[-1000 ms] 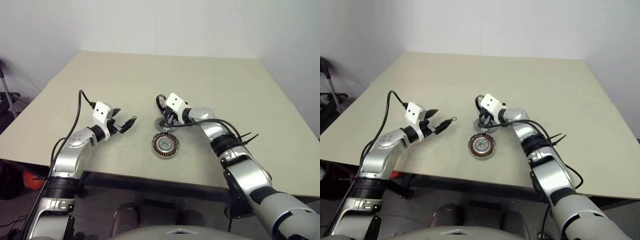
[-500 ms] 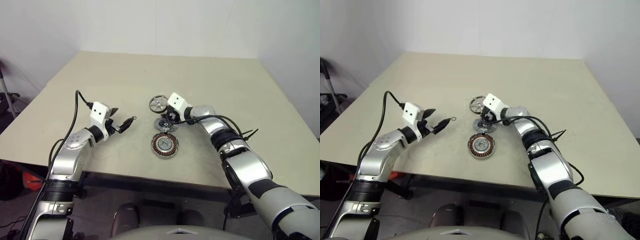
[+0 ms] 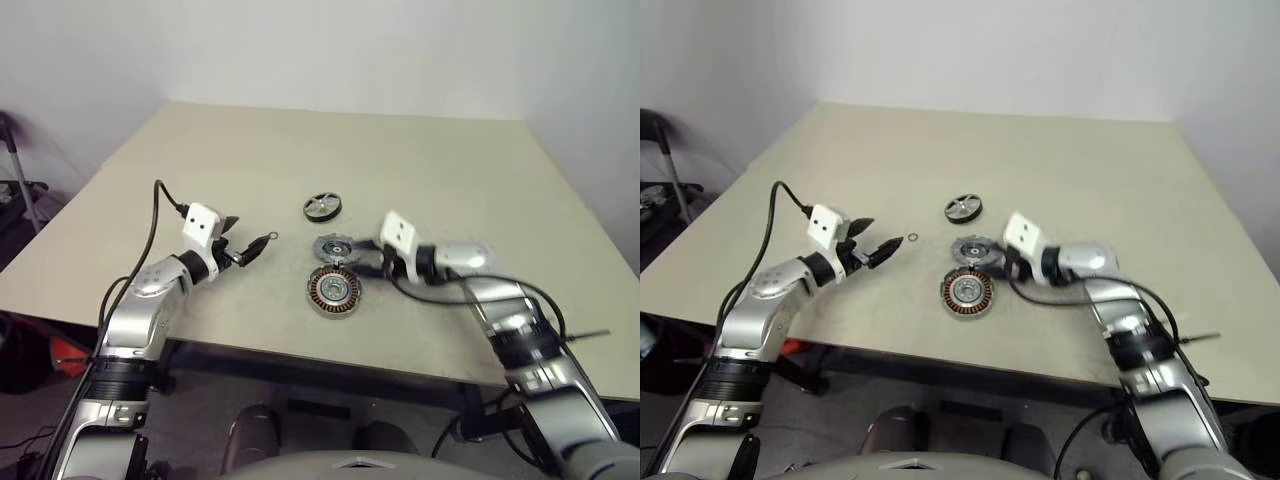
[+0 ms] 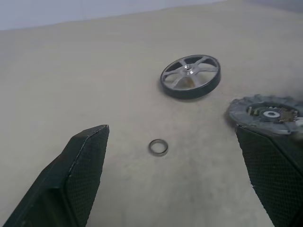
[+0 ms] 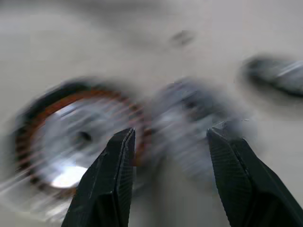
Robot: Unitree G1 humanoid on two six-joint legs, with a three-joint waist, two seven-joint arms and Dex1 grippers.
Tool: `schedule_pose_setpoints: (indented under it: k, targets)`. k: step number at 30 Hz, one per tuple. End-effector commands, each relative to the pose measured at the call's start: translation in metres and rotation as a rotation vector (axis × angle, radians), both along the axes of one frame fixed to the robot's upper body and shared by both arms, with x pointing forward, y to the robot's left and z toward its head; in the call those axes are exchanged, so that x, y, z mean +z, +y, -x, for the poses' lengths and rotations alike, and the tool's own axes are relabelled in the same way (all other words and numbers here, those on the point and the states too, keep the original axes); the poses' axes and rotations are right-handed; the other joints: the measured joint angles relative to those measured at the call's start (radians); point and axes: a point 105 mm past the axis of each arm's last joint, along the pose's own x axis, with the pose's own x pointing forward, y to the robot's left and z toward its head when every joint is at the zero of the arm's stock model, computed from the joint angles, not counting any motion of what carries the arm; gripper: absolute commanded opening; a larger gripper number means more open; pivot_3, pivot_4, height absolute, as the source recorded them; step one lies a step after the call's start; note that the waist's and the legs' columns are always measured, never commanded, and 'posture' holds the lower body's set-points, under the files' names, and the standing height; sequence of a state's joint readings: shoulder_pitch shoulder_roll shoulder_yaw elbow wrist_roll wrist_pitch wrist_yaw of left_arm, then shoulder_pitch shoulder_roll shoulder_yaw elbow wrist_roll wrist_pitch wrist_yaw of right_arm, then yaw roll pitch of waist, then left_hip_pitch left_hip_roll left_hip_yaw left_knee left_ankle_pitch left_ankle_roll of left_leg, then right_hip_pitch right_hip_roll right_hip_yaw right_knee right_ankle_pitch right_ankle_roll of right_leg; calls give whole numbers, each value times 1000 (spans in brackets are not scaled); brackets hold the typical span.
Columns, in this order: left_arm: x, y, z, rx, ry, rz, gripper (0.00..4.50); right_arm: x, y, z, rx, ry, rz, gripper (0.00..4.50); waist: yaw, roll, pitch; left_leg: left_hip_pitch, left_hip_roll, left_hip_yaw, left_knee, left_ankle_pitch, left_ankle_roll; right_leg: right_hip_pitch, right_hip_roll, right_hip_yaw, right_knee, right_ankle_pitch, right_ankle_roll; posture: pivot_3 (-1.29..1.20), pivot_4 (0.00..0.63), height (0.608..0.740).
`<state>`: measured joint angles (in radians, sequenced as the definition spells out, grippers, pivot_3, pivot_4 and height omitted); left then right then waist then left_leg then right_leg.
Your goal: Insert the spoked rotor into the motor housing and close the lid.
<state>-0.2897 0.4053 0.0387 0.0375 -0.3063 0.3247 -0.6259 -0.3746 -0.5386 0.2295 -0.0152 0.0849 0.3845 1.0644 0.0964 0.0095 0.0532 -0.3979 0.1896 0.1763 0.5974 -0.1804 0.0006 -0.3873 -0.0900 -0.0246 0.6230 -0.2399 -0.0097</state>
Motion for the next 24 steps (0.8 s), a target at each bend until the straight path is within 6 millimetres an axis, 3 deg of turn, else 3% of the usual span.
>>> schedule_pose_setpoints:
  k: [1, 8, 13, 16, 20, 24]
  targets:
    - [13, -7, -3, -26, -50, 1, 4500, 21, 8, 9, 48, -40, -27, 2429, -6, 0, 0, 1, 0, 0, 0, 0, 0, 0, 0, 1, 1, 0, 0, 0, 0, 740]
    - [6, -10, -2, -39, -32, -6, 4500, 22, 19, 2, 23, -67, -23, 2429, -4, 0, 0, 14, 1, 0, -4, 1, -2, 9, 1, 1, 0, -1, 2, 0, 0, 740]
    - [5, -9, -1, -33, -28, -8, 4500, 16, 5, -3, 42, -128, 101, 2429, 2, 0, 0, 13, 1, 0, -4, 1, -1, 10, 1, 1, -1, 1, -1, 0, 0, 740]
    - [3, -8, -1, -29, -21, -14, 4500, 22, -6, 2, 151, -226, 256, 2429, 1, 0, 0, 12, 0, 0, -4, 1, -1, 10, 0, 1, -3, 1, -1, 0, 0, 740]
    - [3, -8, -3, -18, -23, -8, 4500, 55, -8, 11, 333, -306, 339, 2429, -2, 1, 1, 12, 0, 1, -5, 0, 0, 10, 1, 1, -3, 0, -1, 0, 0, 740]
    - [2, -9, -6, -13, -25, -5, 4500, 47, -13, 18, 496, -304, 463, 2429, -1, 0, 1, 15, 2, 0, -5, 0, 0, 12, 1, 0, -3, 0, -1, 0, 0, 740]
